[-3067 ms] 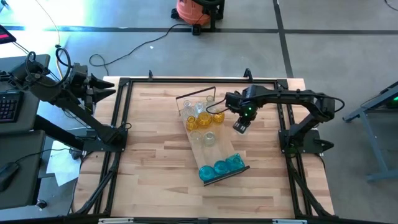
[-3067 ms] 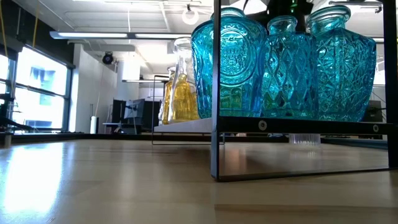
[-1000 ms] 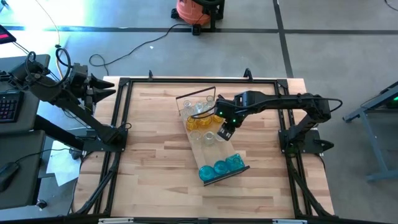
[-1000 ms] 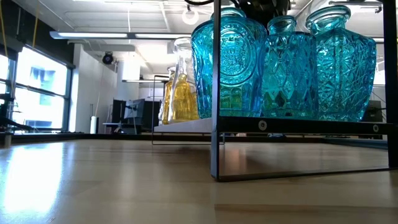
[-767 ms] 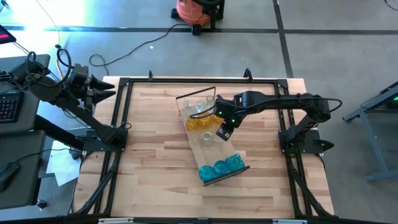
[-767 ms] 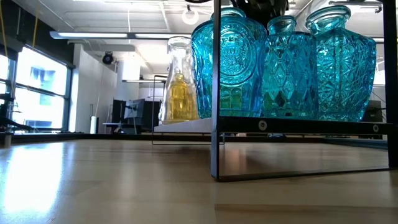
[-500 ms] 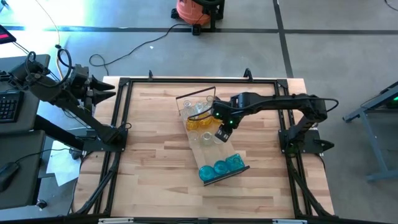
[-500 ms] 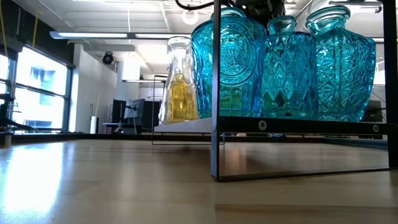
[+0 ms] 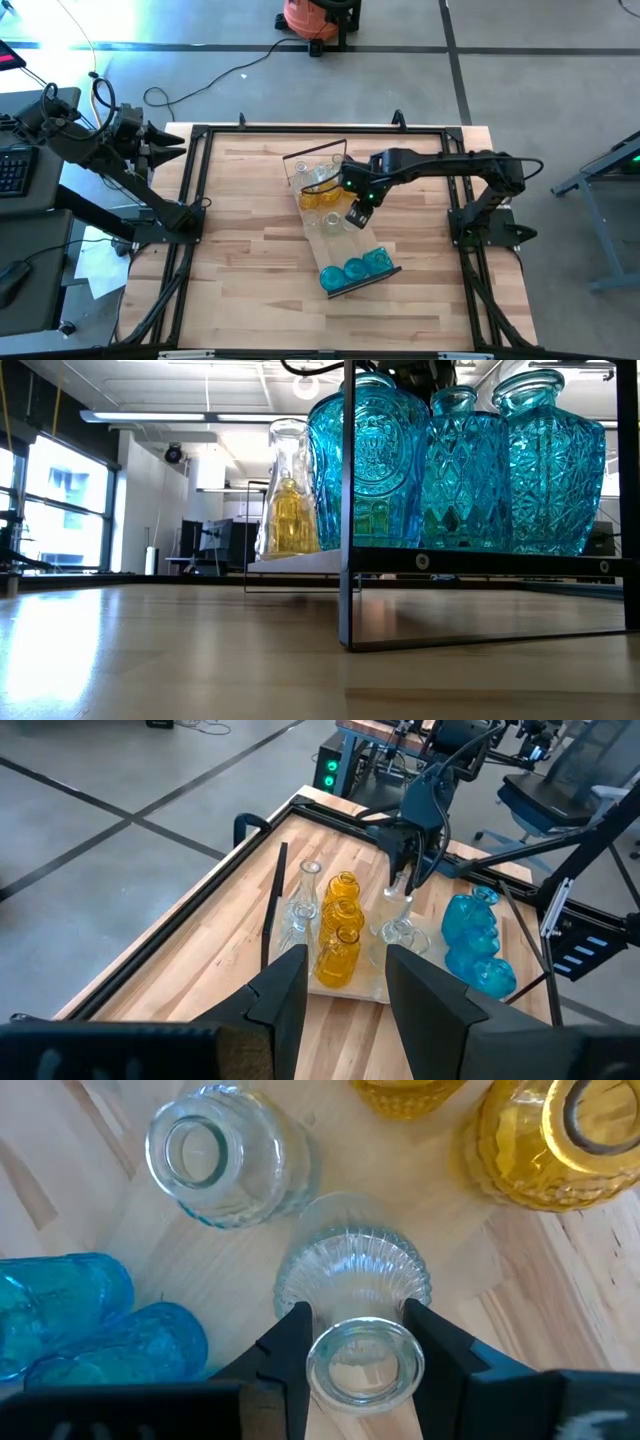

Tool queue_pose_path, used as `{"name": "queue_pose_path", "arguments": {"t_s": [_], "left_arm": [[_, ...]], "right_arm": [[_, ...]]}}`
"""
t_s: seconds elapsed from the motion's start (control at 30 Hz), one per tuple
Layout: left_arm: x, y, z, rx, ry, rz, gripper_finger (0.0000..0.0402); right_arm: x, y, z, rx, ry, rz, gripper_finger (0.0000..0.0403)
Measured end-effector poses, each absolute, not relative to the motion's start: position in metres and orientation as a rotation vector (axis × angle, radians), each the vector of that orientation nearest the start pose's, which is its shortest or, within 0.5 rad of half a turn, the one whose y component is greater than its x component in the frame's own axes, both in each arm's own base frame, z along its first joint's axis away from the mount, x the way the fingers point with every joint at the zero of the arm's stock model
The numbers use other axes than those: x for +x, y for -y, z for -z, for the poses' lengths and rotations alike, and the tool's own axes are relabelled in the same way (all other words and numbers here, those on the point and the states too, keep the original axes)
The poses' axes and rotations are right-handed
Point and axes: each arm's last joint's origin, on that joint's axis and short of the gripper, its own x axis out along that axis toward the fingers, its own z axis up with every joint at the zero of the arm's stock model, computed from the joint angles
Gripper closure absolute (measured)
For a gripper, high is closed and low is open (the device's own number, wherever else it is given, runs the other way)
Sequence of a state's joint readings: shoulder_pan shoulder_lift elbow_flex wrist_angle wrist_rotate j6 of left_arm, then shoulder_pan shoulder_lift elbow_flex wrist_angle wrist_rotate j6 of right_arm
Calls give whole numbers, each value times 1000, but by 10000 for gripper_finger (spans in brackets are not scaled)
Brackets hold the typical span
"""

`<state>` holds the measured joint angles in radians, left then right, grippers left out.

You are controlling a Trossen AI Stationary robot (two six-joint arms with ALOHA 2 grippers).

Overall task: Sort vases onto shelf
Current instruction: Put the transparent crystal vase on the shelf aligned with the other transparent crystal vases

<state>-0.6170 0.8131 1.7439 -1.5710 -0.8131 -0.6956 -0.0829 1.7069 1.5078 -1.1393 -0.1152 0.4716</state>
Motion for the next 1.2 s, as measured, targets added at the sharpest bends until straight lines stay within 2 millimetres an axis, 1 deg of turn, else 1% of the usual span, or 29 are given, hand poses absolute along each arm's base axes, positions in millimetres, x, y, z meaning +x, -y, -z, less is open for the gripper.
{"name": "queue_pose_path", "arguments": {"t_s": [0.37, 0.77, 0.97, 1.1, 1.2], "left_arm": [[18, -13, -475, -270, -387, -344, 275], [18, -13, -476, -273, -383, -343, 275], [18, -13, -476, -273, -383, -342, 275], [18, -13, -476, -272, -383, -343, 275], [18, -13, -476, -272, -384, -343, 275]], "right_arm": [[327, 37, -281, 507, -1331, 303, 294], [326, 38, -282, 523, -1342, 298, 293], [327, 42, -295, 506, -1326, 333, 260], [327, 42, -296, 516, -1323, 327, 238], [328, 42, -297, 540, -1310, 319, 231]]}}
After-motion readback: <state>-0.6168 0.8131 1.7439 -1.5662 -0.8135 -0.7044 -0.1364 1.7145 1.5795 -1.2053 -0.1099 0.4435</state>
